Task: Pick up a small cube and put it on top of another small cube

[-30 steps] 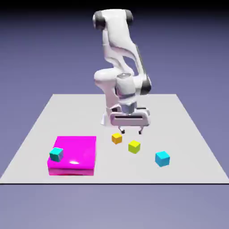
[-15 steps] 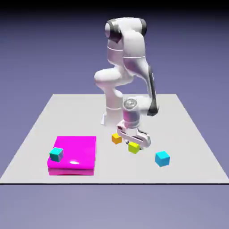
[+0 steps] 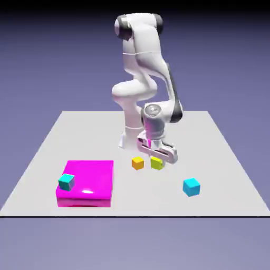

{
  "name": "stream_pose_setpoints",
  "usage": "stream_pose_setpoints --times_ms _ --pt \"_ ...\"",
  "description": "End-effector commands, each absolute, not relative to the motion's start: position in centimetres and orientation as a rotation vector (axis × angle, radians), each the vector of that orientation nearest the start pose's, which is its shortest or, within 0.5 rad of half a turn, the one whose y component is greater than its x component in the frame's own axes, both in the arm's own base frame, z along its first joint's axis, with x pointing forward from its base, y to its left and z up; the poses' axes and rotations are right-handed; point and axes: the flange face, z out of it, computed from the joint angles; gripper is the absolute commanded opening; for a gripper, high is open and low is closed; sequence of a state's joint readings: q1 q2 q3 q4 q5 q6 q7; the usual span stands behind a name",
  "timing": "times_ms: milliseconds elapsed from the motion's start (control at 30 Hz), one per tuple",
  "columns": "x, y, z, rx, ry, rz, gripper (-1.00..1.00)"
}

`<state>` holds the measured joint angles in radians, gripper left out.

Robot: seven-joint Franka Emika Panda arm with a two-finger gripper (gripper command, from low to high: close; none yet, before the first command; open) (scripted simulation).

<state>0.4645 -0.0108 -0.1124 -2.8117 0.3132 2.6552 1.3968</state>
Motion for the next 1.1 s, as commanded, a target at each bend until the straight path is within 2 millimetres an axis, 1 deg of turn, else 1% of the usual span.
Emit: stream_pose_setpoints --times_ms 0,200,367,500,600,667,800,833,867,900,1033,1067 --pt "34.3 12.1 19.8 -2.522 1.909 0.299 -1.00" --pt "37.7 16.5 20.8 -2.758 1.620 0.298 -1.00" --pt "40.2 20.3 21.9 -2.914 1.362 0.300 -1.00" --pt "42.0 23.3 23.3 -3.009 1.153 0.295 -1.00" --pt "43.3 25.4 24.6 -3.060 0.999 0.284 -1.00" --pt "43.4 25.5 24.7 -3.061 0.994 0.284 -1.00" --pt "42.5 25.4 18.1 -3.061 0.994 0.283 -1.00" --pt "42.4 25.3 17.8 -3.061 0.994 0.284 -1.00" --pt "42.4 25.3 17.8 -3.061 0.994 0.284 1.00" --pt "42.4 25.3 17.8 -3.061 0.994 0.284 1.00" --pt "43.3 25.5 24.4 -3.061 0.994 0.283 1.00" --pt "43.4 25.5 24.7 -3.061 0.994 0.284 1.00"
